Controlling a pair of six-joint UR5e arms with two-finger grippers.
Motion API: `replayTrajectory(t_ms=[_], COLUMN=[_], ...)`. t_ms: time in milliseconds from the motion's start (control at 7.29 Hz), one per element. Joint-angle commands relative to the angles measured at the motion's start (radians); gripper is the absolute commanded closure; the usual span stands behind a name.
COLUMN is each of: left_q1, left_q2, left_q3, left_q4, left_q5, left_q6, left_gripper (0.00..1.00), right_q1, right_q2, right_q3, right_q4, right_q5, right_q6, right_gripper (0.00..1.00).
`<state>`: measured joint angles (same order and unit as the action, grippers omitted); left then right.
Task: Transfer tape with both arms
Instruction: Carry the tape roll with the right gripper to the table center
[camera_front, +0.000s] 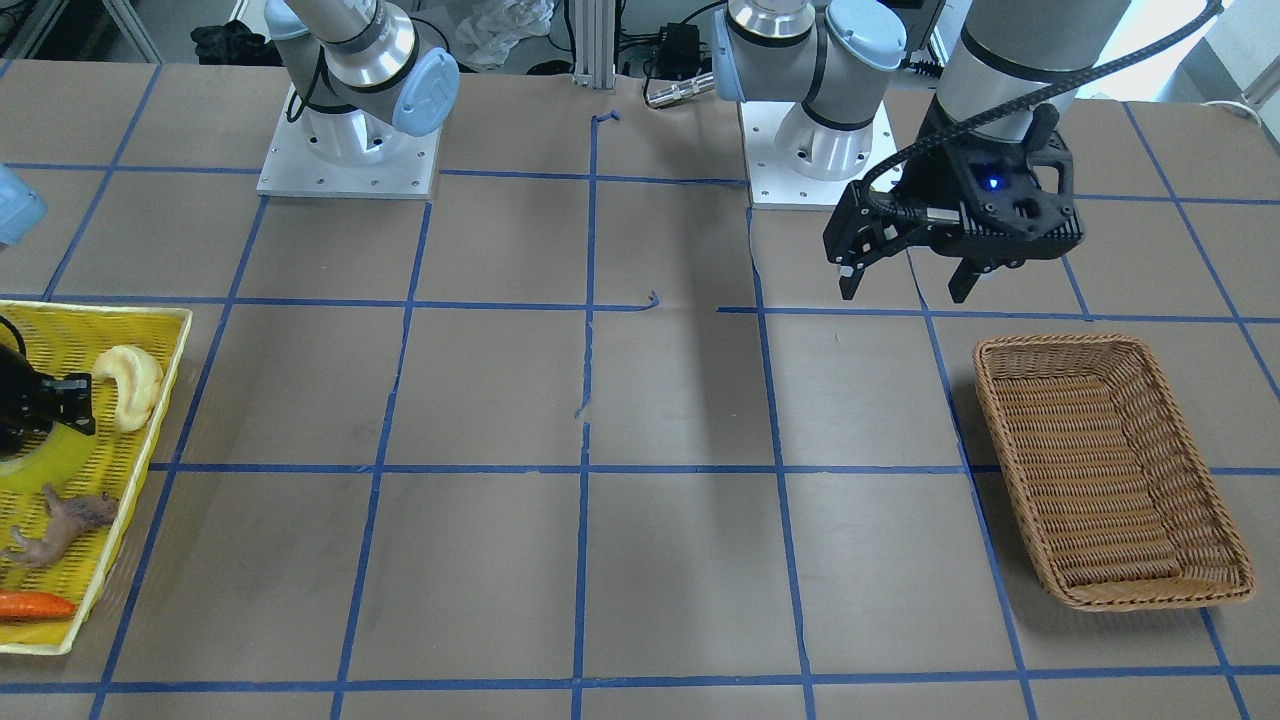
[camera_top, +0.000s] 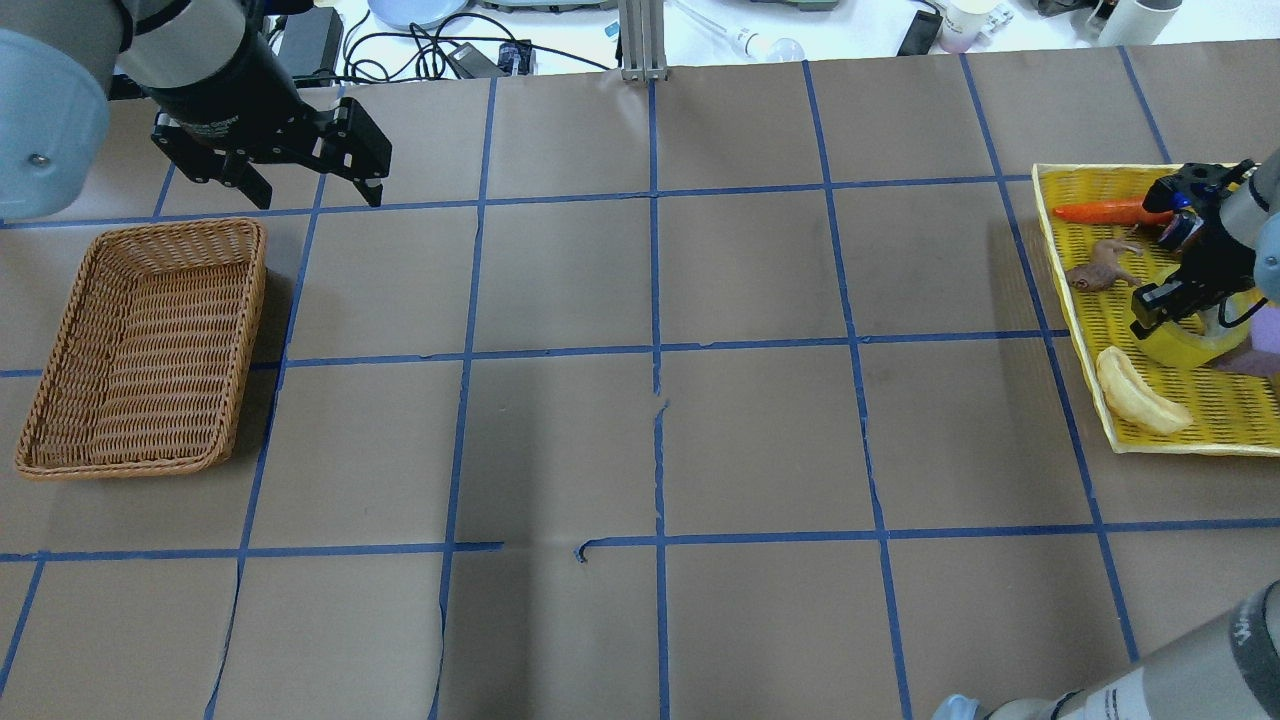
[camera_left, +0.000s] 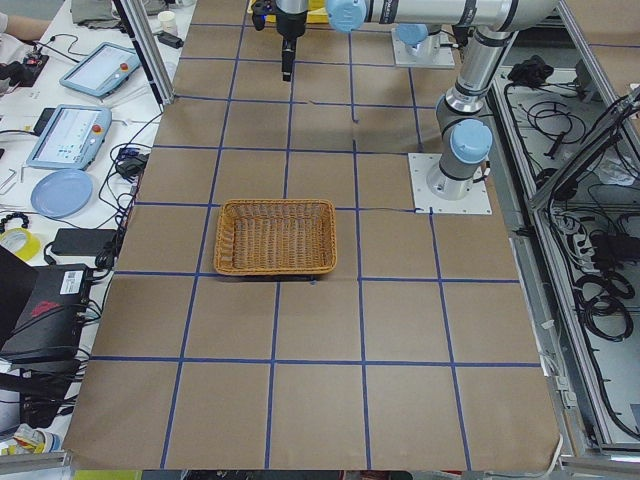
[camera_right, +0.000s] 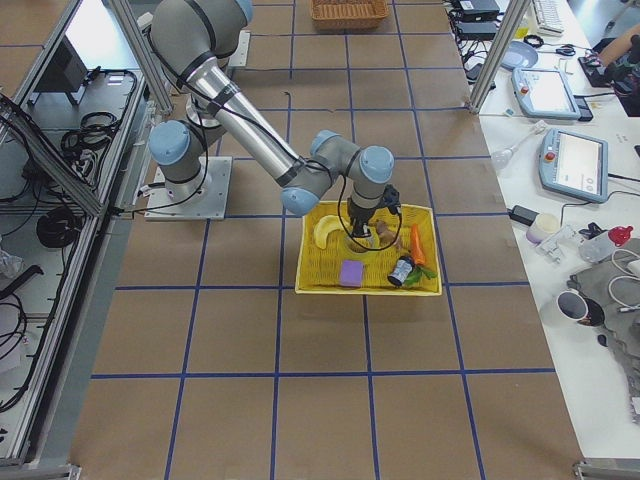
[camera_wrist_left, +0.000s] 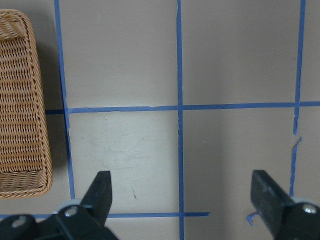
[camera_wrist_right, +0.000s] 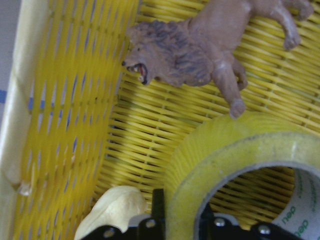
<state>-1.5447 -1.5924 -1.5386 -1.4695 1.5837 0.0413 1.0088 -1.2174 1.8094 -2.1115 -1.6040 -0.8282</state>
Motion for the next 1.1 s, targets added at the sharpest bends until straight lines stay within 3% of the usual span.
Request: replayTrajectory(t_ms=[0, 274, 685, 960], left_q1=[0.000, 0.002, 0.000, -0.002], left_q2=[0.000, 0.002, 0.002, 0.000], left_q3=[0.000, 0.000, 0.000, 0.000], left_q4=[0.000, 0.000, 0.000, 0.000], left_q5=[-0.001, -0.001, -0.001, -0.001], left_q6=[0.002, 0.002, -0.003, -0.003], left_gripper=[0.00, 0.00, 0.00, 0.00], right_q1=[0.136, 0.290, 0.560, 0.736], right_q2=[-0.063, -0.091, -0.071, 0.008], right_q3=[-0.095, -0.156, -0.188, -0.237], right_q4=[0.138, 0.264, 0.259, 0.208], right_q5=[-0.022, -0.048, -0.030, 0.013], right_q6=[0.076, 0.324, 0.828, 1.094], right_gripper=[0.95, 0.95, 0.96, 0.97])
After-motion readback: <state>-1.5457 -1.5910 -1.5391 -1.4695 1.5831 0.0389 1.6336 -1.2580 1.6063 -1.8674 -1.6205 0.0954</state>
